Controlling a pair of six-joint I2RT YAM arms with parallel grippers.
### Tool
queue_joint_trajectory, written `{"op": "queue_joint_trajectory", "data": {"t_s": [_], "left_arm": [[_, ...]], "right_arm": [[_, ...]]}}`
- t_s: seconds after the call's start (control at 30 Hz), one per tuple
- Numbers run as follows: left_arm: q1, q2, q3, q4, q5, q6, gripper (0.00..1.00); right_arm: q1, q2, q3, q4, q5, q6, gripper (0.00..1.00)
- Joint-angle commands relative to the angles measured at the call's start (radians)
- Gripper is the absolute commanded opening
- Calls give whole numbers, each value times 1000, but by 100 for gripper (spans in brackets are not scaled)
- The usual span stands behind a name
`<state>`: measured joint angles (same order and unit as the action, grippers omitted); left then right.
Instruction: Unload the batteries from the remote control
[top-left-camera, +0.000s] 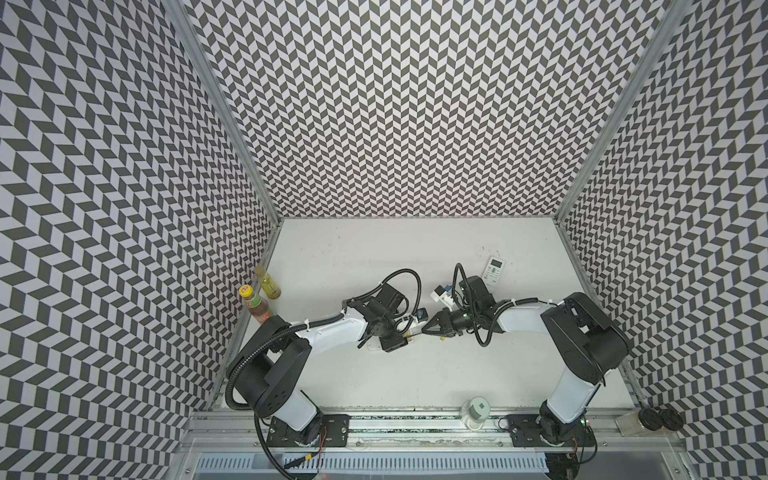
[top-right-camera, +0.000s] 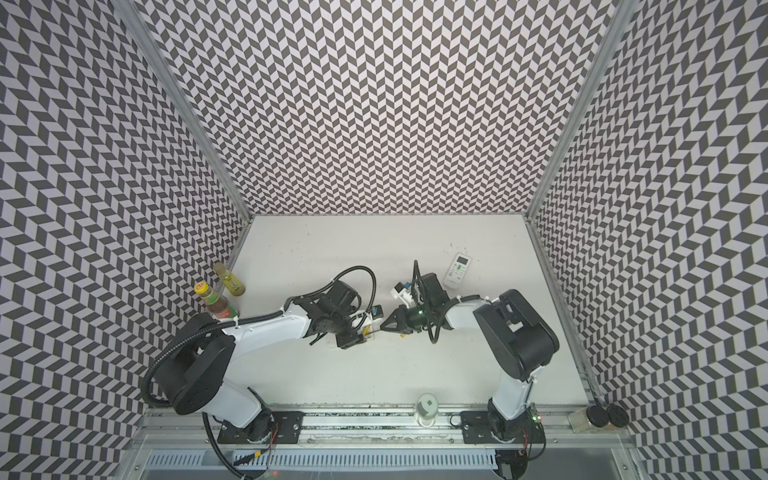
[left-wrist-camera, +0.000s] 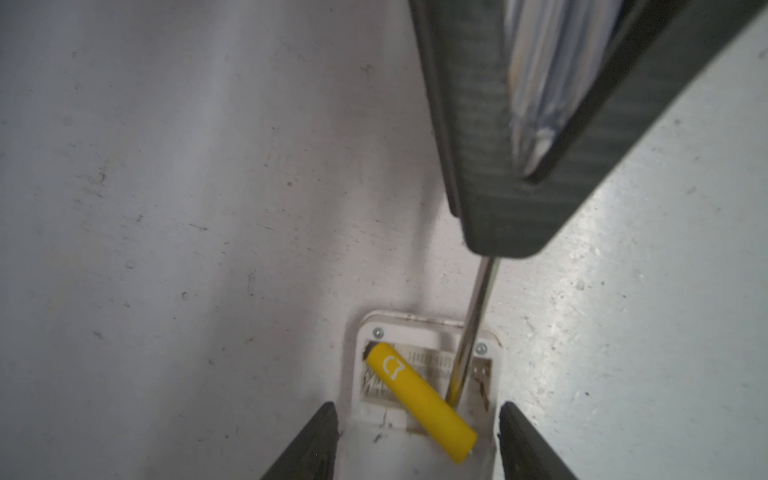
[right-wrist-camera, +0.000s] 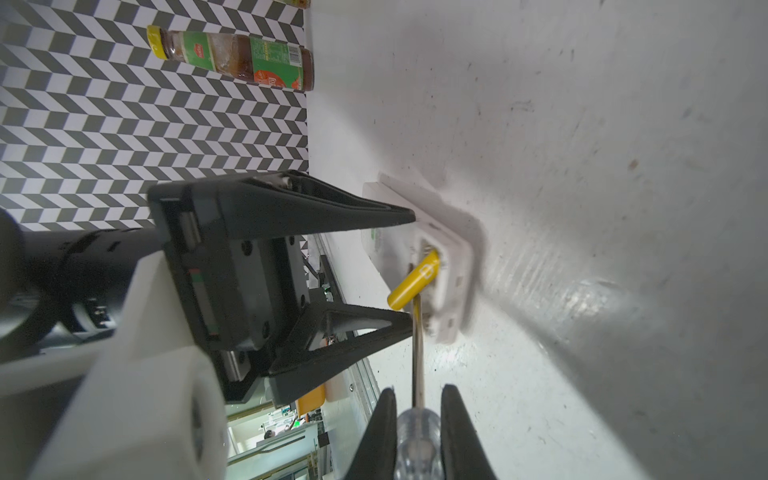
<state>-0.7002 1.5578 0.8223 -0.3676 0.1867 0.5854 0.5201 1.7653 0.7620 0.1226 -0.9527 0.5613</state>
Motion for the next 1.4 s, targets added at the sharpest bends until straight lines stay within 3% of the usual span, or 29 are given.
{"op": "queue_joint_trajectory", "data": {"t_s": [0.0,0.2,0.37,0.97,1.37], "left_arm": [[-4,-16,33,-3,15,-13,67],[-4,-29,26,-1,11,-19,70],[-2,-23,29,3,-7,-21,67],[15,-13,-9,30,-90,16,41],[21,-16,-24,44,-75,13,24]], "right_arm": [[-4,-7,39,38,6,2,0],[-4,5,42,56,1,15,0],[-3,16,47,51,8,13,0],[-6,10,60,3,33,-25,0],[-37,-80,38,-45,40,-58,0]]}}
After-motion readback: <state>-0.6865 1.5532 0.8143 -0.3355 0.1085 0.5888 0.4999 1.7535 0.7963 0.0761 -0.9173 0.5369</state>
